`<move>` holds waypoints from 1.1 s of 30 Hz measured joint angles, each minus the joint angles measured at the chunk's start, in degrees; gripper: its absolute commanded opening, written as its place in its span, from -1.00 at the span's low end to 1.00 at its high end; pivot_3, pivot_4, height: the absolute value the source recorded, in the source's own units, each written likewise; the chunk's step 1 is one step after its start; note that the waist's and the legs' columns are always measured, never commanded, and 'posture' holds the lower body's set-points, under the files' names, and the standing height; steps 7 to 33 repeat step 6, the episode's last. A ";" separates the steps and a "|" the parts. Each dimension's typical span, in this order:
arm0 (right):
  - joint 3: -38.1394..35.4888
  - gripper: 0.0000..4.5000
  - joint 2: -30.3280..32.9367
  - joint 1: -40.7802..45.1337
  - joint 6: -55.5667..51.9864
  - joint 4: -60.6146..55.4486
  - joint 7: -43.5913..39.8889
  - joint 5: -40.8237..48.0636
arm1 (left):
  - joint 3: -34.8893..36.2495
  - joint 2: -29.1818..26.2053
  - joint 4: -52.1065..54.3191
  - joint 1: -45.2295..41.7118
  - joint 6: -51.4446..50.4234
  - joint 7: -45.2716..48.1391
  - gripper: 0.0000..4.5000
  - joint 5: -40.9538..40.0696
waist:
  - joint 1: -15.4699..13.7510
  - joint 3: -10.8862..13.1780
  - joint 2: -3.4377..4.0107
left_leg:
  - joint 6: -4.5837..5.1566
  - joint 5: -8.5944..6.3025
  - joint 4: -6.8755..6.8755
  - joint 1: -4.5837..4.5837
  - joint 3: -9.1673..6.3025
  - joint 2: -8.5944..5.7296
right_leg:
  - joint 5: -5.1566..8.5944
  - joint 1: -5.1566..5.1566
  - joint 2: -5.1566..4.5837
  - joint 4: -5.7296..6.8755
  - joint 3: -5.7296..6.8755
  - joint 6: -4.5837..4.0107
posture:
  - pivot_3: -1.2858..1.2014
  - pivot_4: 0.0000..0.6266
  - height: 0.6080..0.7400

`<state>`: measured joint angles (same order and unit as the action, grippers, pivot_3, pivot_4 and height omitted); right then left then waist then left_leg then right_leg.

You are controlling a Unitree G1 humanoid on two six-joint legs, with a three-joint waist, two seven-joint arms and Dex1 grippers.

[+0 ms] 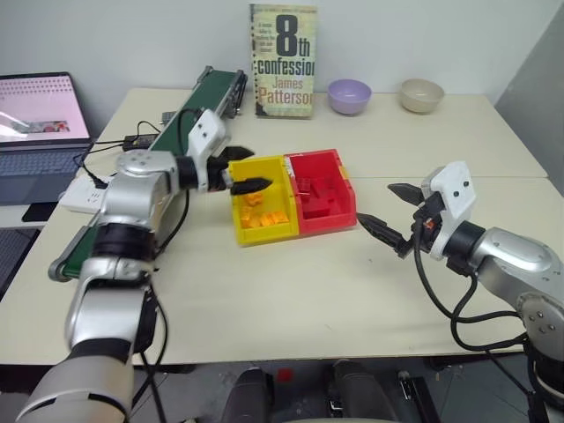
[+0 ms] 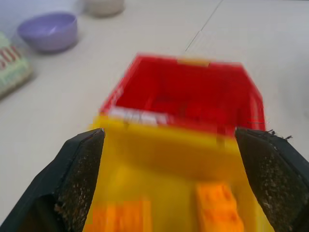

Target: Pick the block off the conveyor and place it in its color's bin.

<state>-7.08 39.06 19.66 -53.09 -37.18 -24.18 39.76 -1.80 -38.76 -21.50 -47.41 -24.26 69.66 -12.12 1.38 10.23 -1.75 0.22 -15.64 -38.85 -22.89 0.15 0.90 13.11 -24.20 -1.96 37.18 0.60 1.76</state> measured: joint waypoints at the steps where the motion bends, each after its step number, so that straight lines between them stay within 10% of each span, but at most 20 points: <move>1: -0.06 1.00 1.04 0.07 0.58 1.14 -1.50 -0.08 | 0.10 -2.45 3.26 2.48 -2.17 1.22 0.98 -0.81 | -0.06 0.00 0.01 | 0.00 0.00 0.01 0.01 -0.01 -0.04 | 0.01 0.03 -0.05 0.01 0.01 -0.01 | 0.03 -0.52 1.00; 33: 1.75 1.00 2.58 1.09 3.72 5.97 -7.52 -0.85 | 3.79 -8.55 15.71 11.48 -9.48 1.03 0.98 -4.29 | -1.22 0.00 0.00 | 0.00 0.00 -0.08 0.02 0.10 -0.19 | 0.03 0.08 -0.21 -0.06 0.03 -0.03 | 0.03 -0.52 1.00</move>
